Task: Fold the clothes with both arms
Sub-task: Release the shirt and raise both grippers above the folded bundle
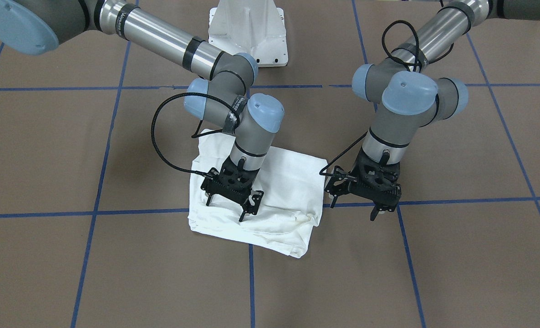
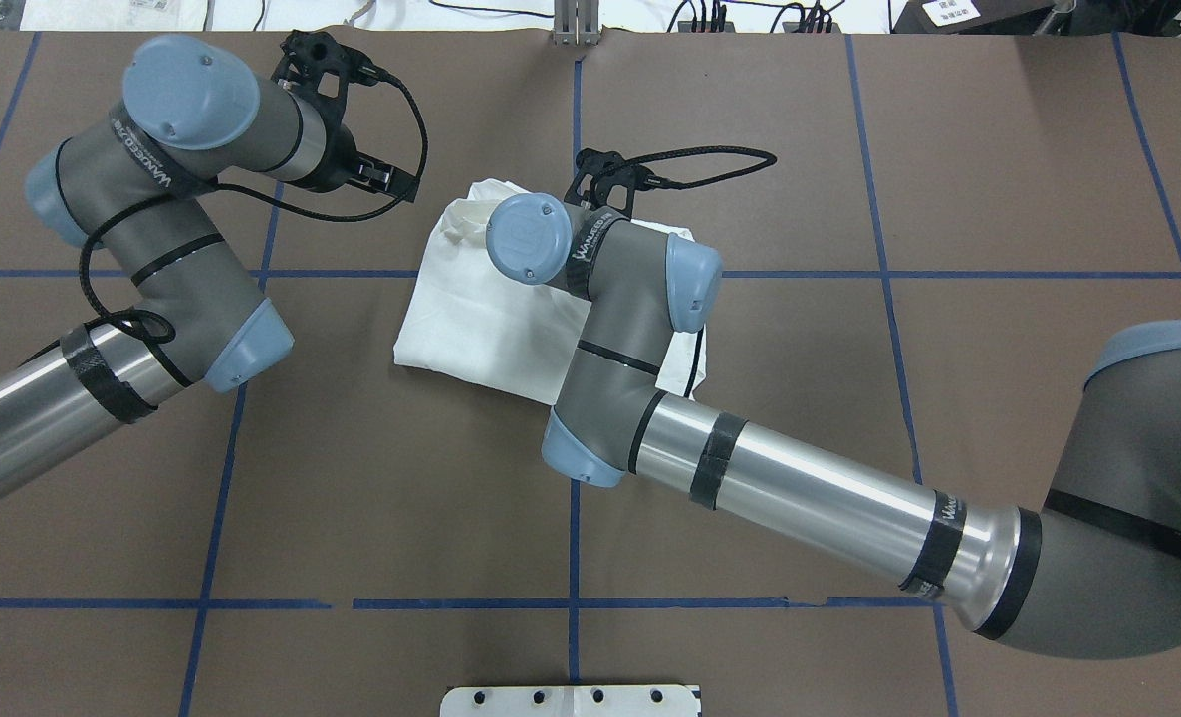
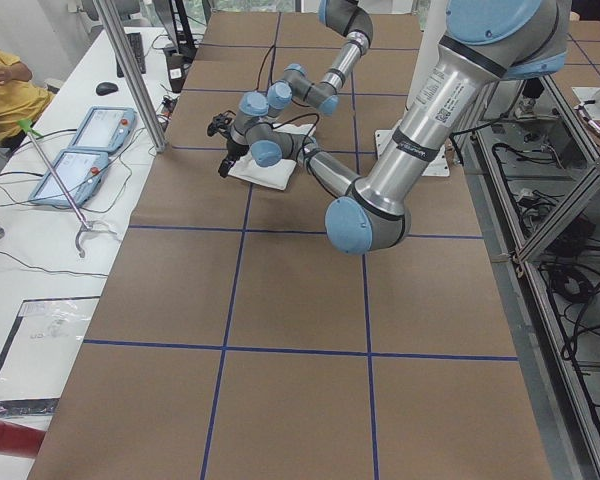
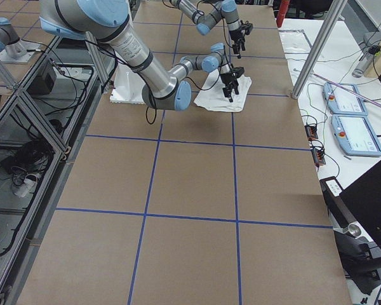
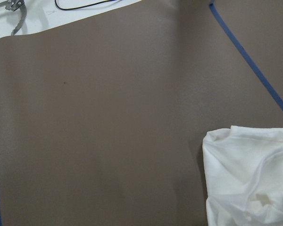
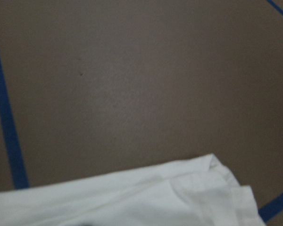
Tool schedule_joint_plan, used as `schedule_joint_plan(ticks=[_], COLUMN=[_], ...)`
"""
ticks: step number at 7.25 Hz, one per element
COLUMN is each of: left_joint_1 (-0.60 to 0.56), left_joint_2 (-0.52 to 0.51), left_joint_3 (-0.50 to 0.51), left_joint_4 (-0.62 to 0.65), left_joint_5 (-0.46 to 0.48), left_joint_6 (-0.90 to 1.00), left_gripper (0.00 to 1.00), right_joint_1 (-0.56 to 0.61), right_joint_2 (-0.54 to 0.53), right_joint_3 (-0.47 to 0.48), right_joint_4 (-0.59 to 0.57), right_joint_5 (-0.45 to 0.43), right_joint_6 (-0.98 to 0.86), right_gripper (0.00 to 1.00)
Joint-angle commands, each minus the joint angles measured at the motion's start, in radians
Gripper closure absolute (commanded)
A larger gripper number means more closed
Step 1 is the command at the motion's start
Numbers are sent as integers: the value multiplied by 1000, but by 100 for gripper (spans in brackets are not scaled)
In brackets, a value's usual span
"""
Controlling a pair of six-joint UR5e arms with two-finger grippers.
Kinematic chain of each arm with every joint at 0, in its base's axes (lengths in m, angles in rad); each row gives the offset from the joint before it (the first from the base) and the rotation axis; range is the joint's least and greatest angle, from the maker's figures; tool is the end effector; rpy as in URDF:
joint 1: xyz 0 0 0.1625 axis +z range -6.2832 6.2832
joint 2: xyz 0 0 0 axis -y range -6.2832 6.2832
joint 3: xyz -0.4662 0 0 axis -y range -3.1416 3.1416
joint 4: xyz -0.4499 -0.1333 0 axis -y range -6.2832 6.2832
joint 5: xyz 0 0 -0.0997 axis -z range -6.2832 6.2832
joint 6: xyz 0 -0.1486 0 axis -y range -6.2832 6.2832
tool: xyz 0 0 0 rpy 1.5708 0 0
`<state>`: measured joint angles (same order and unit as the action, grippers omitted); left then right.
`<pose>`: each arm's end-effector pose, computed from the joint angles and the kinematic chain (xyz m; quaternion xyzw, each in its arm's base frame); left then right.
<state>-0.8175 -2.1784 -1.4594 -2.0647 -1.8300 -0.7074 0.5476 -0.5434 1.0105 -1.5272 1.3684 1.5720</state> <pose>0.5028 -0.6754 0.3265 0.2751 0.3990 0.0814 0.8709 -0.7337 -0.6385 0.2792 0.1619 -0.2156 0.2854 0.9197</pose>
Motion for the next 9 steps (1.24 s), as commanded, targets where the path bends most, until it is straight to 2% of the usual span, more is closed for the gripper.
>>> schedule_joint_plan(ticks=[1,2,3,5,6,8,9], left_joint_1=[3,11,49,144,168,172,157], left_joint_2=[2,0,-3,-17,-43,-169,-196], left_joint_3=[2,13,17,25,66,237,276], left_joint_4=[0,2,3,5,3,2,-14], left_joint_5=[2,5,6,37,72,94,130], left_joint_6=[-9,-29,-109,-161,-208,-243,-245], left_gripper=[0,0,0,0,0,0,0], right_joint_1=[116,162,193,199,204,206,206], right_joint_2=[-7,-6,-7,-55,-59,-69,-84], right_joint_3=[-76,-73,-29,101,114,126,140], right_joint_4=[-1,1,4,6,6,7,7], right_joint_5=[-29,-11,73,132,135,141,141], right_joint_6=[-123,-176,-223,-242,-245,-245,-244], right_gripper=[0,0,0,0,0,0,0])
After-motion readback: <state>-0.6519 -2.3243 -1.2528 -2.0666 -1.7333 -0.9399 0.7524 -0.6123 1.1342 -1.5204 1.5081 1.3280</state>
